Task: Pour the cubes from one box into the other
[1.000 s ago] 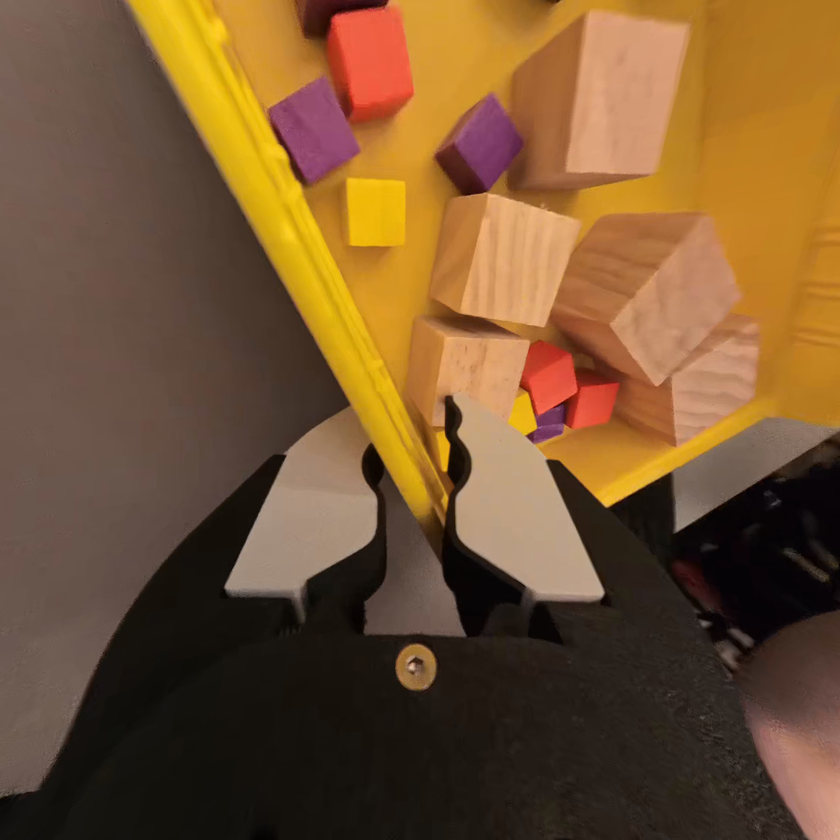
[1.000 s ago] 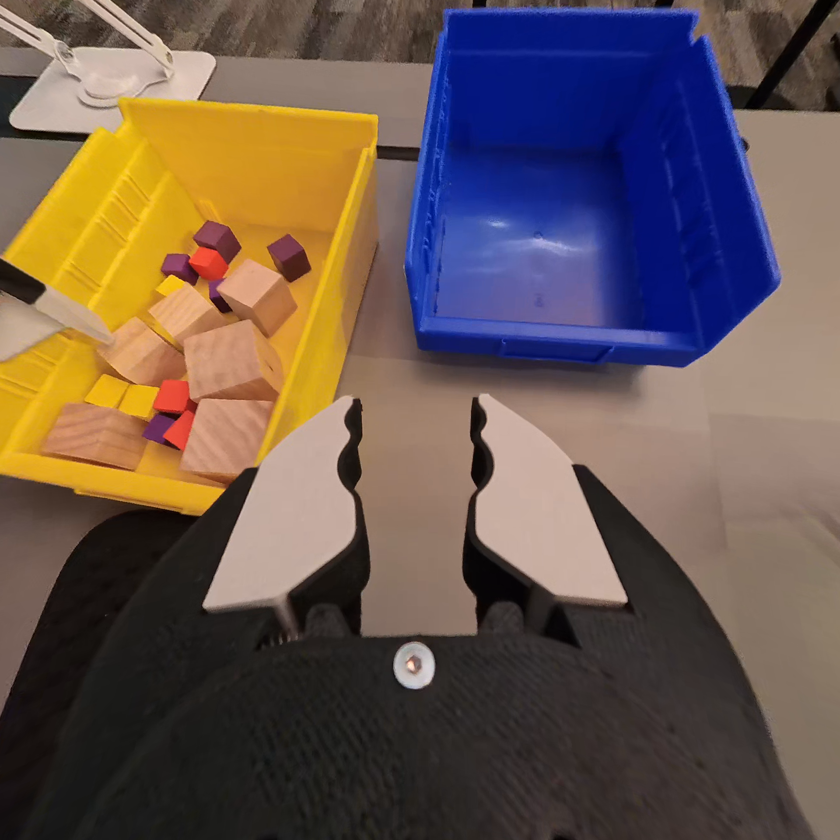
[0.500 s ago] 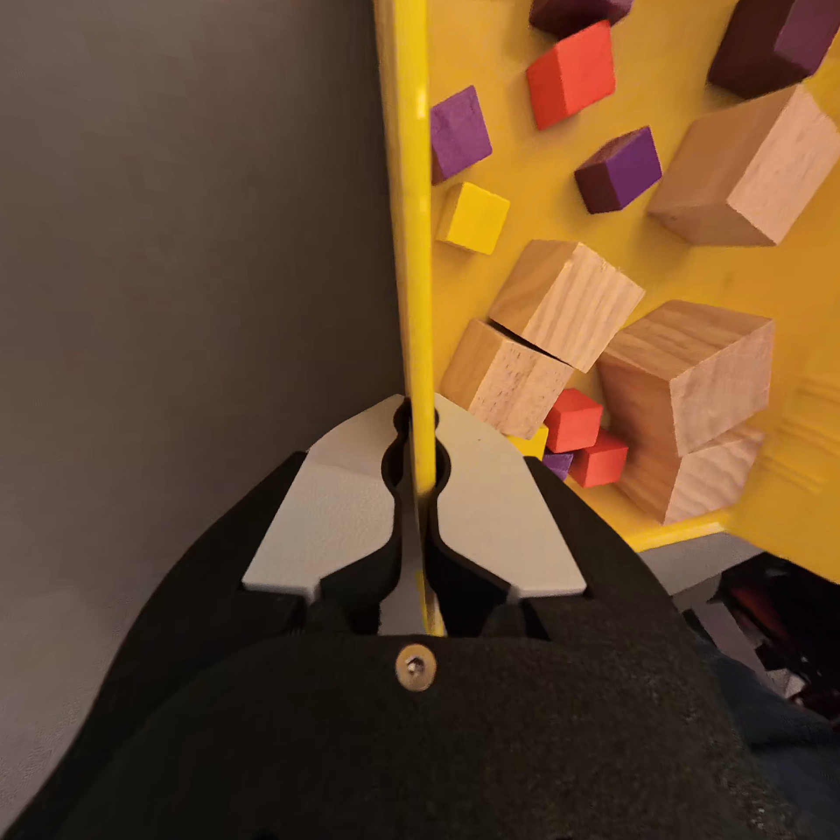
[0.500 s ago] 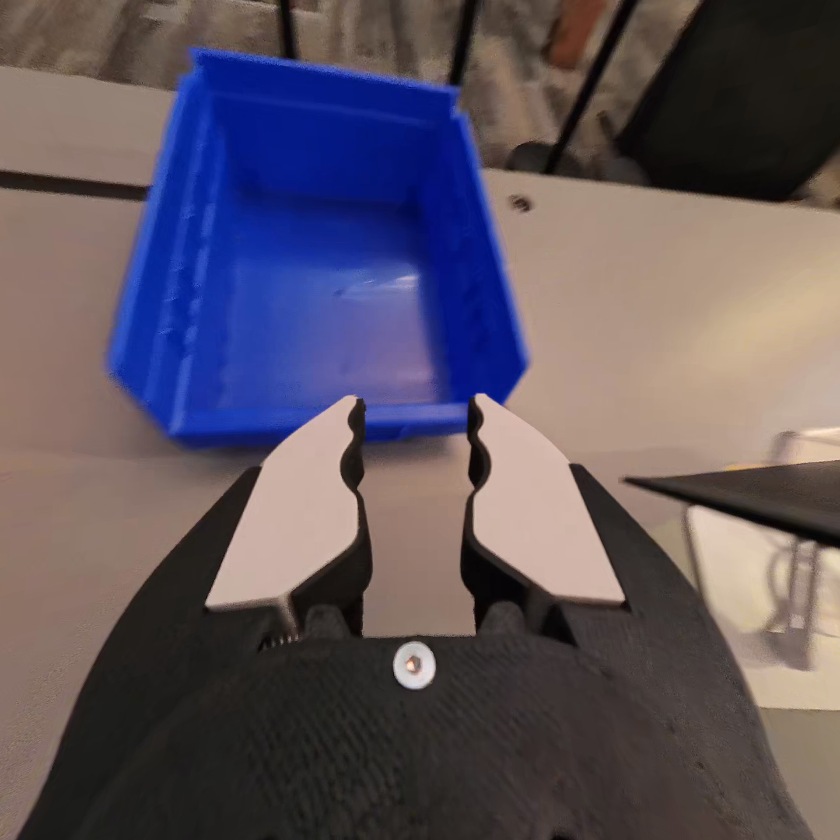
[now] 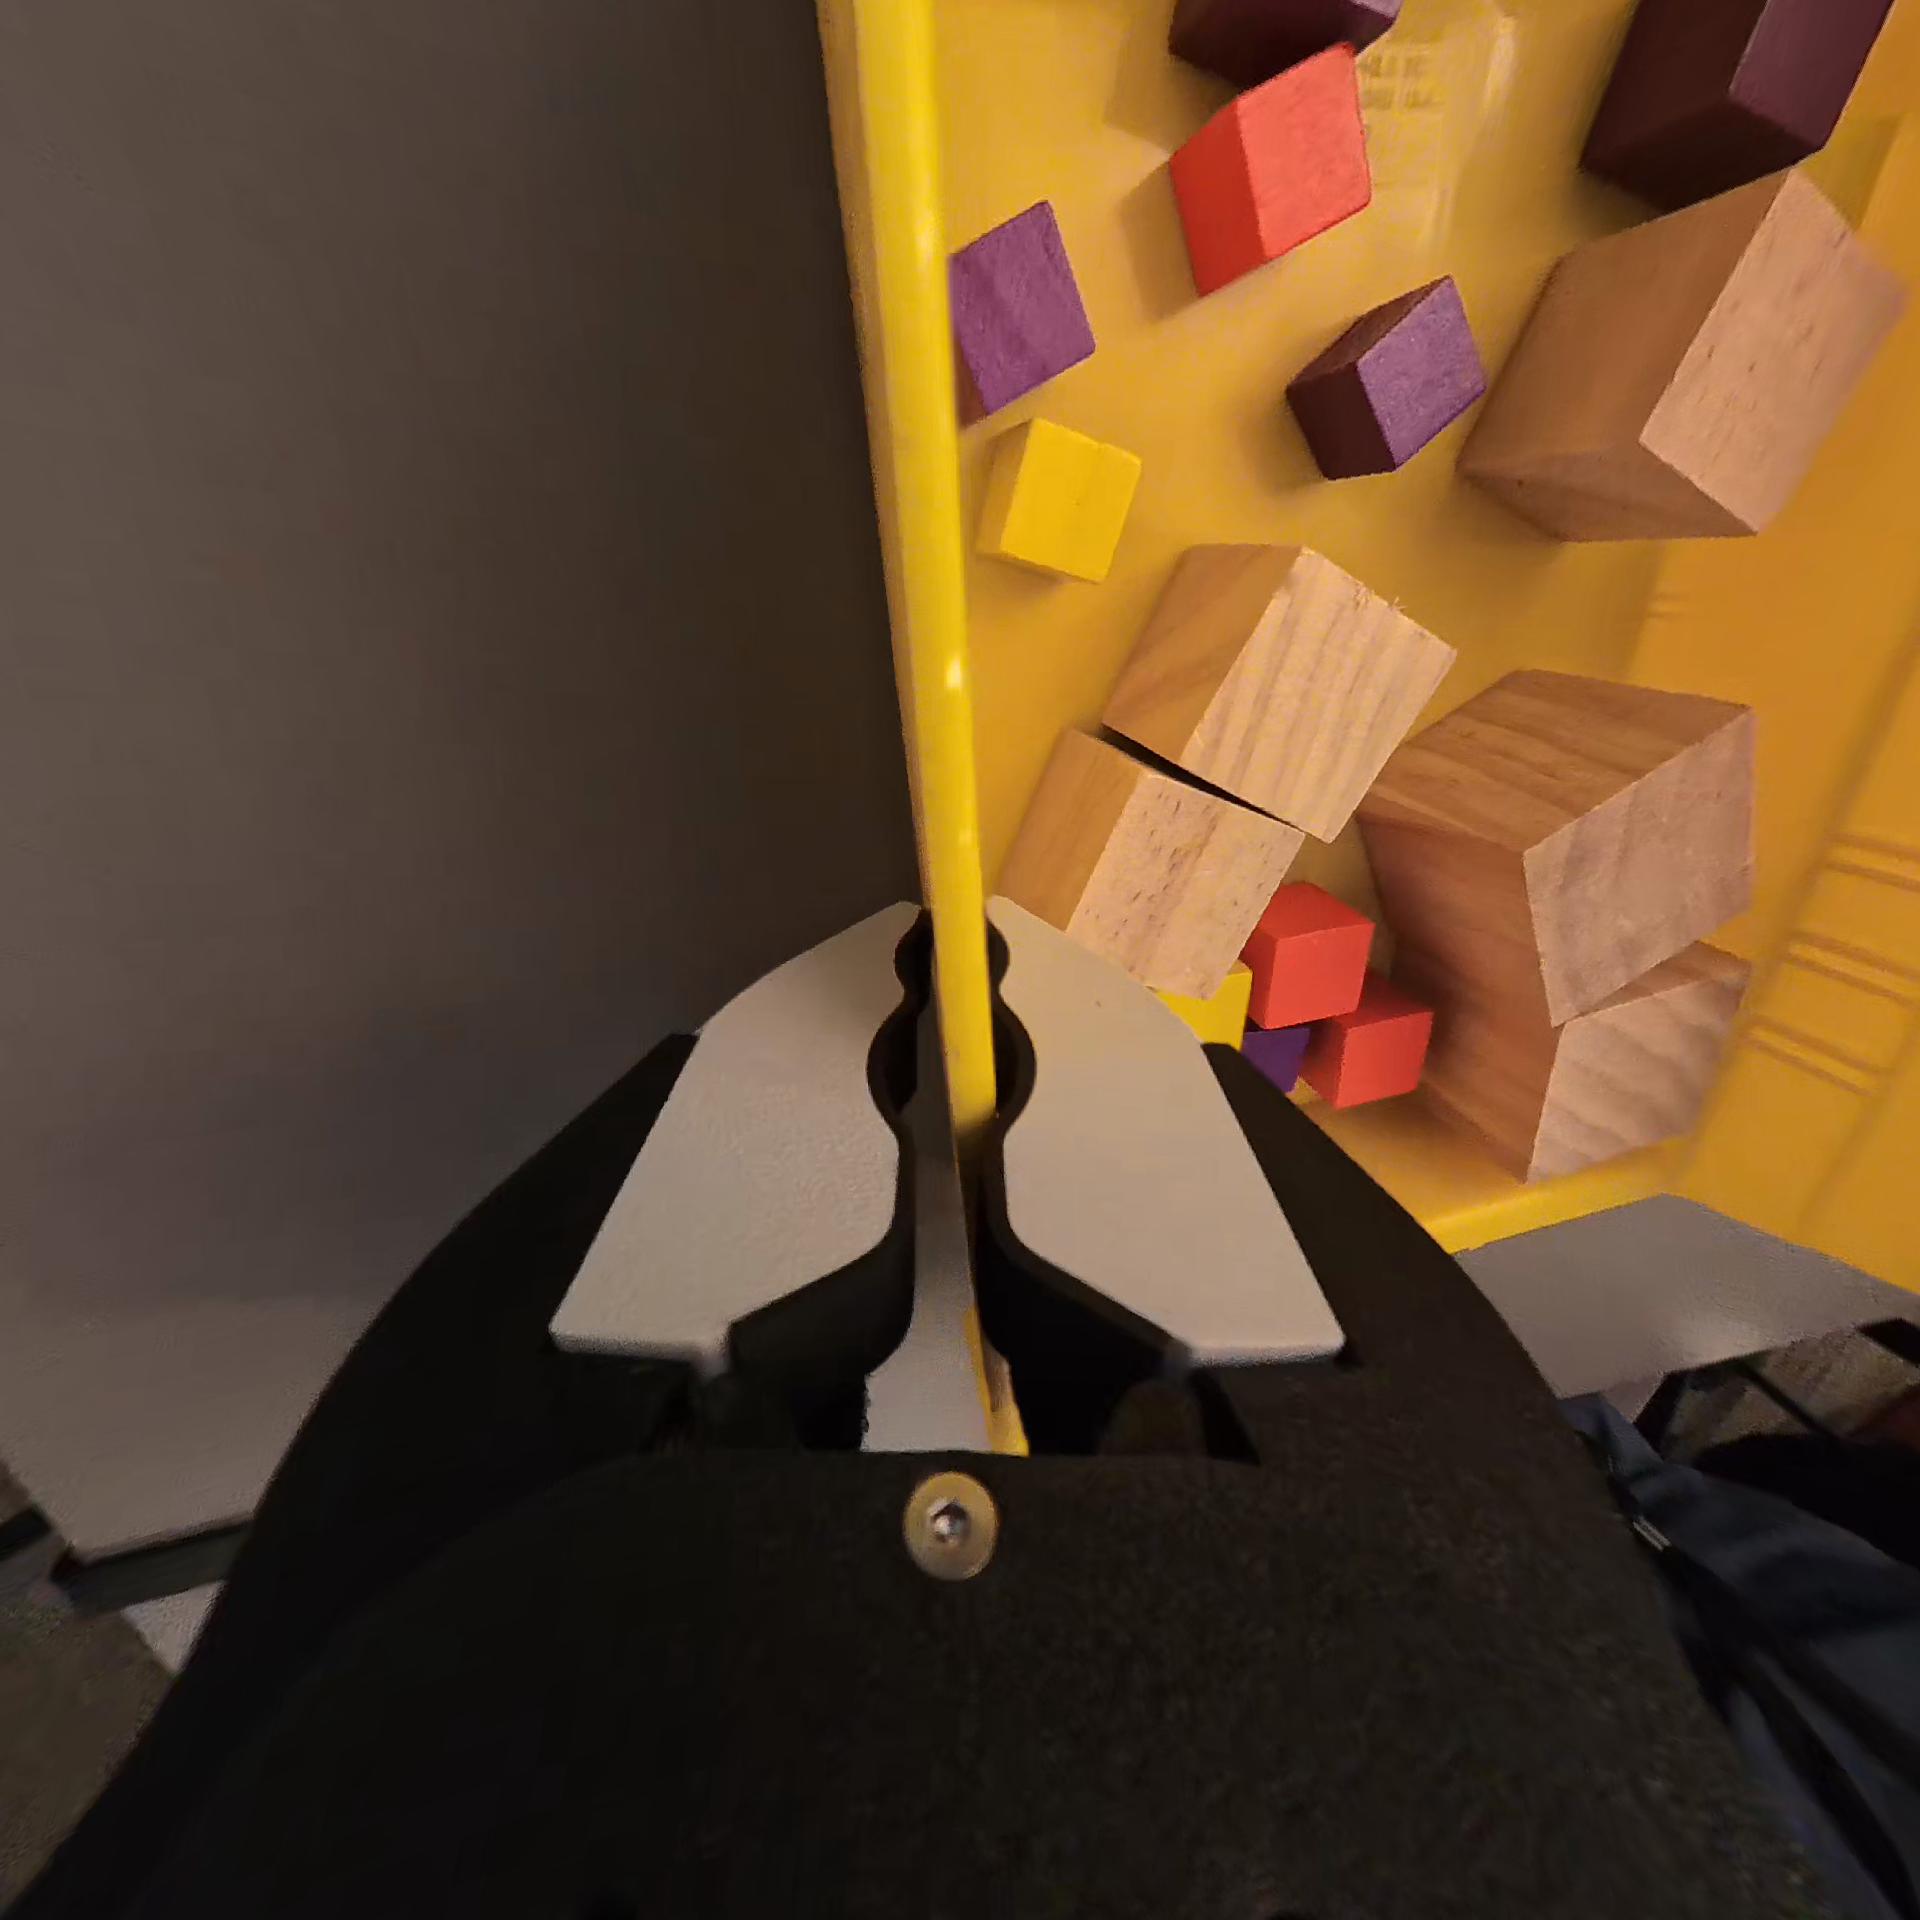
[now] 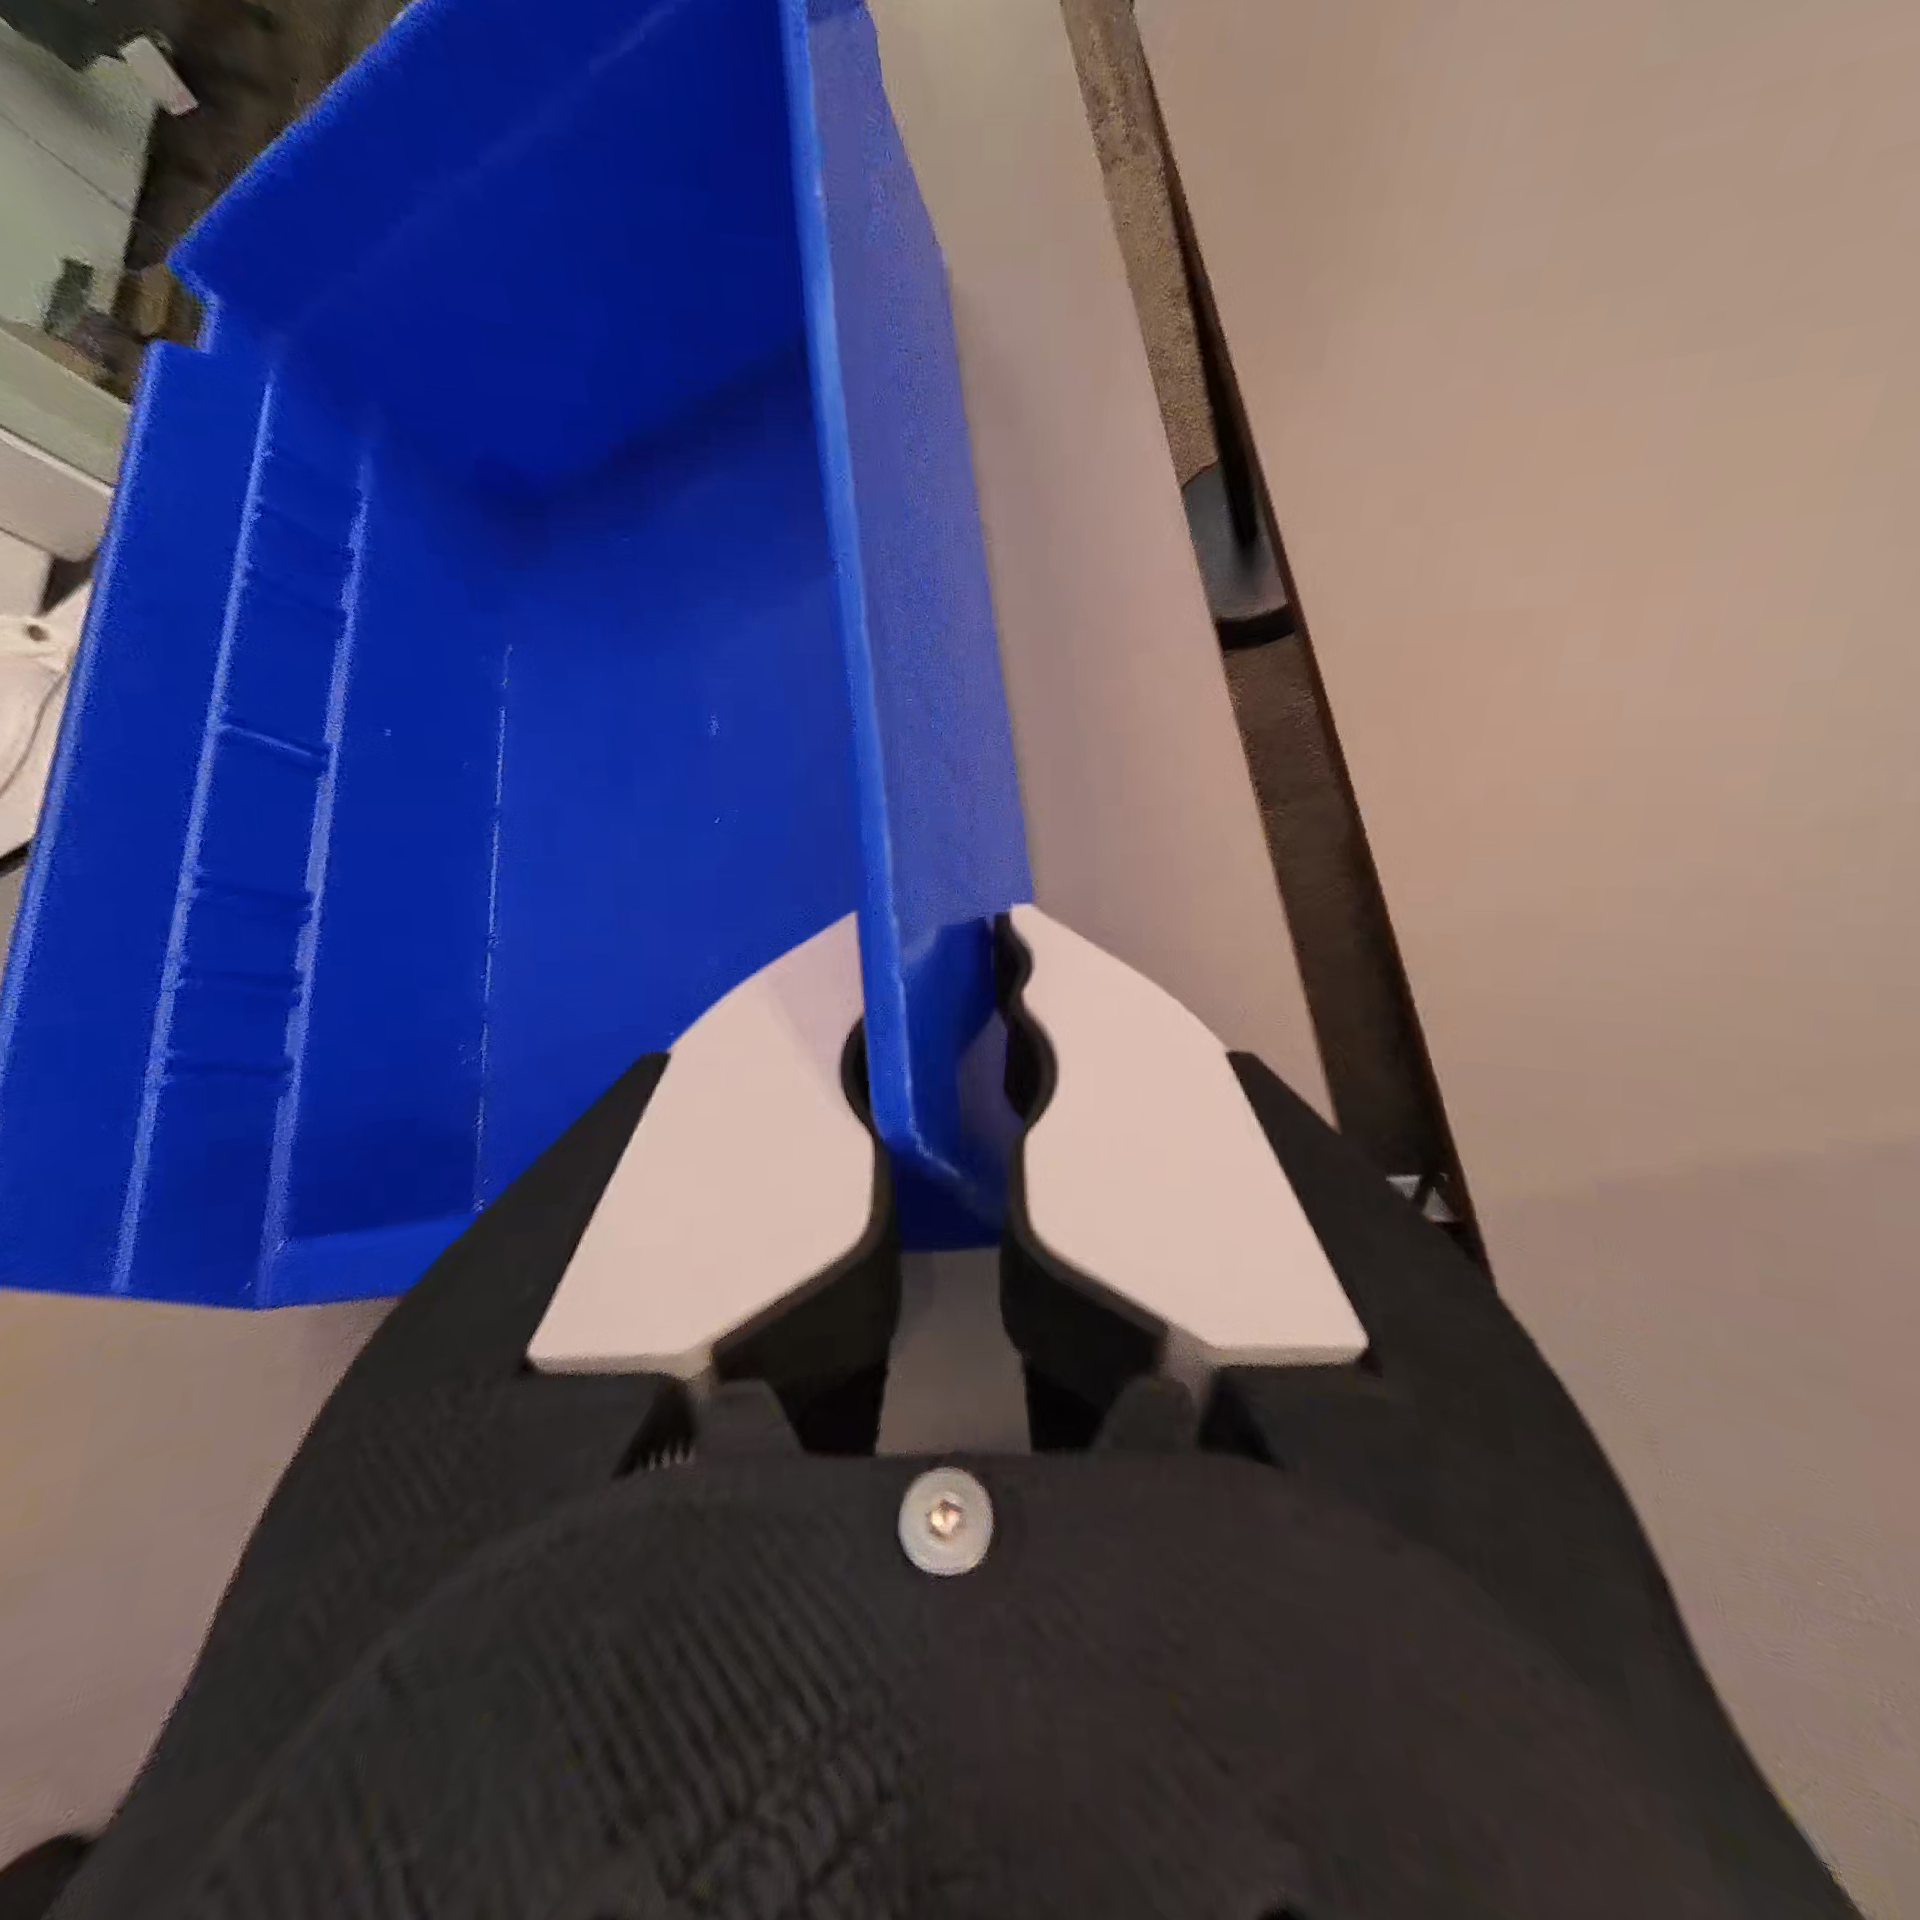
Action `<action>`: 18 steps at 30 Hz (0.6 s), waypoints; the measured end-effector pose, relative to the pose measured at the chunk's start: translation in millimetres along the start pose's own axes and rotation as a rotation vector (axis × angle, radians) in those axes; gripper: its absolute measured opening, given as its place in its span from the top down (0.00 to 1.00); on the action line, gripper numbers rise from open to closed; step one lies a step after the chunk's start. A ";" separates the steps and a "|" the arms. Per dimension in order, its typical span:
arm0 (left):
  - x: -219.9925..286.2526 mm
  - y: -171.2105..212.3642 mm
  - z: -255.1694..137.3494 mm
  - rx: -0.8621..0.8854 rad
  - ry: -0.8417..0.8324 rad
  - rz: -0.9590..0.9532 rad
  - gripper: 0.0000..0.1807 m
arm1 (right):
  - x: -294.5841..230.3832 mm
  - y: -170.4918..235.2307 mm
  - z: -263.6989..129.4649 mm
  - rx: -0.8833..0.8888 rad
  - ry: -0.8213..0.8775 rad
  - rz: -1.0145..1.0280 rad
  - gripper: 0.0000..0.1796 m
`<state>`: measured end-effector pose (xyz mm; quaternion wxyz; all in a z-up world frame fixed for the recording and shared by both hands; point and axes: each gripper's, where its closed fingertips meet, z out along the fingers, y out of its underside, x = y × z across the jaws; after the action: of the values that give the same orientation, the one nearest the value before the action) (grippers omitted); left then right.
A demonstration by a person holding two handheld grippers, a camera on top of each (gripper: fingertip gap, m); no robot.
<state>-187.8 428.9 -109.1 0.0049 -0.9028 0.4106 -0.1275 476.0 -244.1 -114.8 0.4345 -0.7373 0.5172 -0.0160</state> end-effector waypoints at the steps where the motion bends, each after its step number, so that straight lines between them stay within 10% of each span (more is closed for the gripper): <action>1: -11.1 2.6 -3.0 0.008 -0.001 -0.019 0.96 | -2.0 2.3 -0.7 -0.008 0.018 0.000 0.92; 18: -48.2 7.6 -13.8 0.077 0.058 0.022 0.91 | -157.8 138.5 -36.7 -0.079 0.215 -0.290 0.94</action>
<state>-227.1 460.9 -107.5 0.0294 -0.8934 0.4150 -0.1692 281.6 -156.6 -115.8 0.3405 -0.8148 0.4488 -0.1366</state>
